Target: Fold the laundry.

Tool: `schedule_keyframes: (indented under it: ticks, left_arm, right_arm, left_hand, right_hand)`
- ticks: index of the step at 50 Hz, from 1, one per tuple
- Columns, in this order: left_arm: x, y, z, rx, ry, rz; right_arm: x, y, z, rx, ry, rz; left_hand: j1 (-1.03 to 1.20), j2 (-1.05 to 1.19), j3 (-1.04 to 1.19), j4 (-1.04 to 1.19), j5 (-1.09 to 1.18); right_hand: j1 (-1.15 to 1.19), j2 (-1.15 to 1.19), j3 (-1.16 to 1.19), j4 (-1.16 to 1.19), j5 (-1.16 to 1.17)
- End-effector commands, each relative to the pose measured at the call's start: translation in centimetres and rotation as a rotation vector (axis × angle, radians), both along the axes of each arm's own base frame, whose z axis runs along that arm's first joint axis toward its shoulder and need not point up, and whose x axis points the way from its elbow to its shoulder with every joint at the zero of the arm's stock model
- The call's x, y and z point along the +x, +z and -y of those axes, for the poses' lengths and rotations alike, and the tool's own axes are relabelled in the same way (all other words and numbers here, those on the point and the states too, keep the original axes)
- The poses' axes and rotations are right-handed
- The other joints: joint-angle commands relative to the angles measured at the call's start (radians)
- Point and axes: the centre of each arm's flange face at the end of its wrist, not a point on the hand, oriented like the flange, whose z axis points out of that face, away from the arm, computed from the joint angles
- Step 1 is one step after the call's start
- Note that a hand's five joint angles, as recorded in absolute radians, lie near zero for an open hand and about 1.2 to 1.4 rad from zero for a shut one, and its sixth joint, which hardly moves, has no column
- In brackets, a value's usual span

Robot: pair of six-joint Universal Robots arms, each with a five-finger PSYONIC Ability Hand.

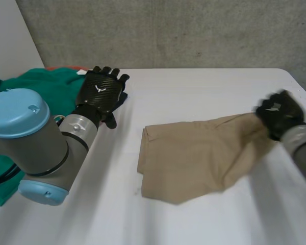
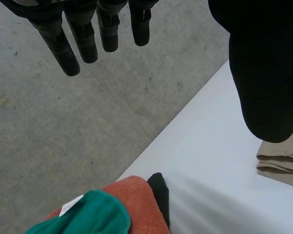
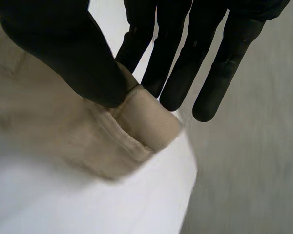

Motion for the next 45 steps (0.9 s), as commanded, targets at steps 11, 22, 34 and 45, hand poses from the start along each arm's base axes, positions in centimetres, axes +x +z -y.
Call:
schedule_keyframes:
  ticks: [11, 22, 34, 45]
  left_arm:
    - [1.1, 0.1, -0.3, 0.033, 0.023, -0.049]
    - [0.1, 2.6, 0.4, -0.02, 0.006, -0.129]
    - [-8.2, -1.4, -3.4, 0.191, -0.208, -0.13]
    - [-8.4, -8.5, -2.8, 0.449, -0.106, 0.067]
  right_arm:
    - [14.0, -5.1, -13.7, 0.018, 0.789, -0.071]
    - [9.8, 3.7, -8.7, 0.213, 0.484, 0.594]
    - [4.1, 2.3, -0.8, 0.413, 0.113, 0.686]
    - [4.9, -4.3, 1.4, 0.678, 0.023, 0.624]
  left_hand:
    - [-0.012, -0.031, -0.036, -0.029, -0.049]
    - [-0.012, -0.031, -0.036, -0.029, -0.049]
    - [-0.008, -0.027, -0.033, -0.025, -0.046]
    - [0.0, -0.018, -0.024, -0.016, -0.037]
  right_hand:
    - [-0.781, -0.835, -0.85, -0.857, -0.838]
    - [-0.948, -1.001, -1.017, -1.023, -1.004]
    - [-0.948, -1.001, -1.017, -1.023, -1.004]
    - [-0.948, -1.001, -1.017, -1.023, -1.004]
